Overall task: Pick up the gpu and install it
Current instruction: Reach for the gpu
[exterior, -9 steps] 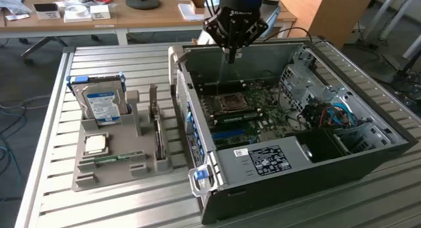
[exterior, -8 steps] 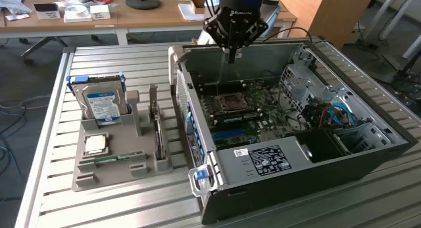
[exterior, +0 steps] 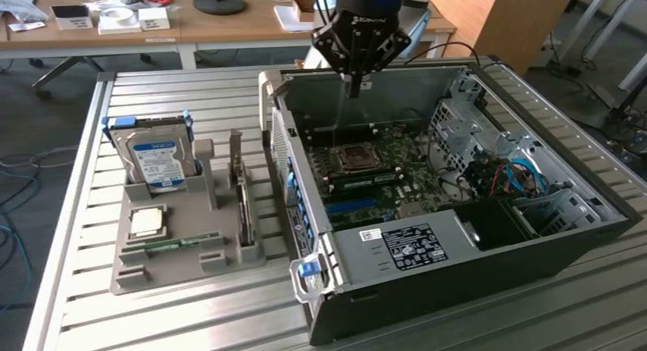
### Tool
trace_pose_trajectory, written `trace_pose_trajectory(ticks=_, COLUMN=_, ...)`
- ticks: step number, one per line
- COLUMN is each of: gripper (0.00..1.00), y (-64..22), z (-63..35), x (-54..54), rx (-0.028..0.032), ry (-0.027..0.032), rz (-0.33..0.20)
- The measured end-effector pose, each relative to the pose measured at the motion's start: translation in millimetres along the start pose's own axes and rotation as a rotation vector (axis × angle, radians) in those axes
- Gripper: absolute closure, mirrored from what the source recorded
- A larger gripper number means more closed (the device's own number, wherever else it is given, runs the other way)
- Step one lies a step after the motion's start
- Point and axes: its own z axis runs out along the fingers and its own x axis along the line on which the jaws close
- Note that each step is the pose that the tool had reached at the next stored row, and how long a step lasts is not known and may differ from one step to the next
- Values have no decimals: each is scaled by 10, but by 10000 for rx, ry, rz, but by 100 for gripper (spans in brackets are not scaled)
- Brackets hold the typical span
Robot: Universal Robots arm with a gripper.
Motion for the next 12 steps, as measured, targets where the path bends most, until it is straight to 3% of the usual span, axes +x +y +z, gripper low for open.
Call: trace_pose_trajectory(ticks=12, gripper=89, y=-6, z=-2, x=85, rx=1, ry=1, rz=0)
